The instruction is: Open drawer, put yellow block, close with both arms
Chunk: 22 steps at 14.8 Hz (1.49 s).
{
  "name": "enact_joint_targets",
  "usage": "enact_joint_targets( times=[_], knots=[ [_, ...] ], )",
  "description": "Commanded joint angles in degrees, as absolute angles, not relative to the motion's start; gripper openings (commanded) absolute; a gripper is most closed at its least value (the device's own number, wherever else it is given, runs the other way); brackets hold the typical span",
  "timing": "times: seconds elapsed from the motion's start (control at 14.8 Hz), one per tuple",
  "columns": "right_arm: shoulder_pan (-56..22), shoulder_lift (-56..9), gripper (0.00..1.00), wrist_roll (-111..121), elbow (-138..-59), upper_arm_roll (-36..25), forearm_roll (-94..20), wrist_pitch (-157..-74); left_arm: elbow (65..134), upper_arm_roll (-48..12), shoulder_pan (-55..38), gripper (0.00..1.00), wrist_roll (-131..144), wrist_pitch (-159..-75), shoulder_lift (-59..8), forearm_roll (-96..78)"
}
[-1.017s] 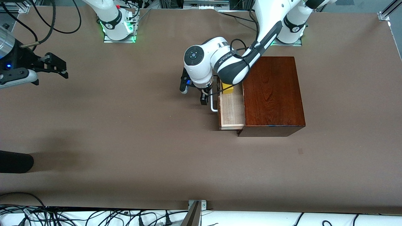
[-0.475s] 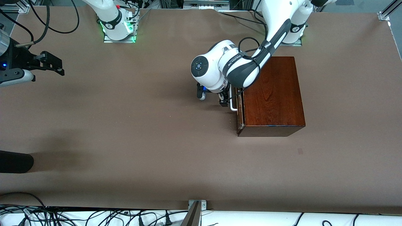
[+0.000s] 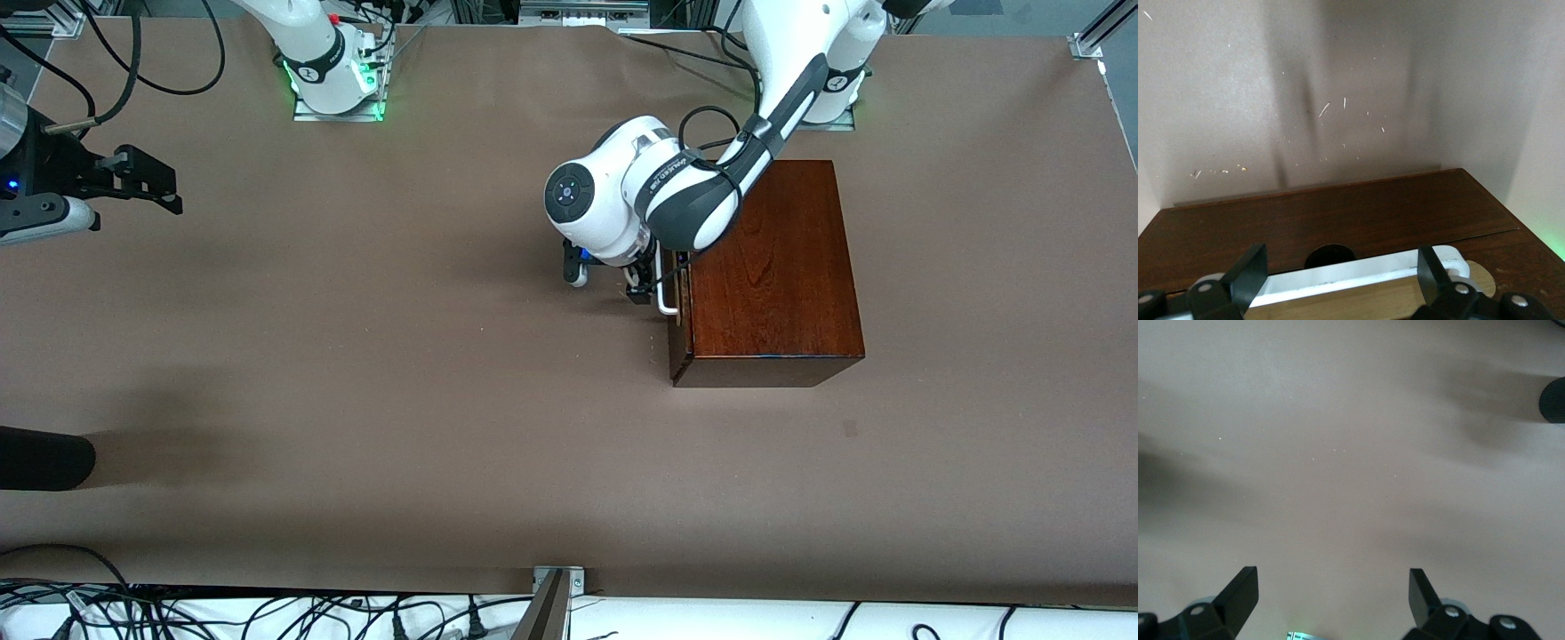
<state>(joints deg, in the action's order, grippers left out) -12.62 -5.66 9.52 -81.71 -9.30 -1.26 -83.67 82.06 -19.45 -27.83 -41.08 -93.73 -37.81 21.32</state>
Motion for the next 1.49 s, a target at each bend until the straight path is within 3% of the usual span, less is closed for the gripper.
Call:
enact_joint_targets(
  times=[0.0, 0.2, 0.47, 1.02, 1.22, 1.42],
  knots=[
    [-12.3, -5.3, 1.0, 9.1, -81.7, -9.0, -0.7, -84.1, 82.9, -18.5, -27.9, 1.0, -41.2, -92.1, -36.1, 22.9],
    [-12.3, -5.3, 1.0, 9.3, -81.7, -8.9, -0.6, -84.2, 82.2, -18.5, -27.9, 1.0, -41.0, -92.5, -35.5, 22.9],
    [-12.3, -5.6, 1.0, 9.6, -81.7, -9.4, -0.7, -84.2, 78.7, -18.5, -27.0, 1.0, -38.4, -92.5, -29.5, 21.7],
    [-12.3, -5.6, 1.0, 9.6, -81.7, -9.6, -0.8, -84.2, 70.7, -17.7, -11.7, 1.0, -38.5, -81.2, -20.4, 14.1],
    [-12.3, -5.7, 1.0, 9.5, -81.7, -9.6, -0.8, -84.2, 69.9, -11.3, -10.4, 1.0, -35.3, -79.7, -17.5, 13.0],
    [-12.3, -5.6, 1.0, 9.5, -81.7, -9.6, -0.8, -84.2, 75.0, -1.3, -10.5, 1.0, -29.5, -84.3, -12.6, 1.5]
  ],
)
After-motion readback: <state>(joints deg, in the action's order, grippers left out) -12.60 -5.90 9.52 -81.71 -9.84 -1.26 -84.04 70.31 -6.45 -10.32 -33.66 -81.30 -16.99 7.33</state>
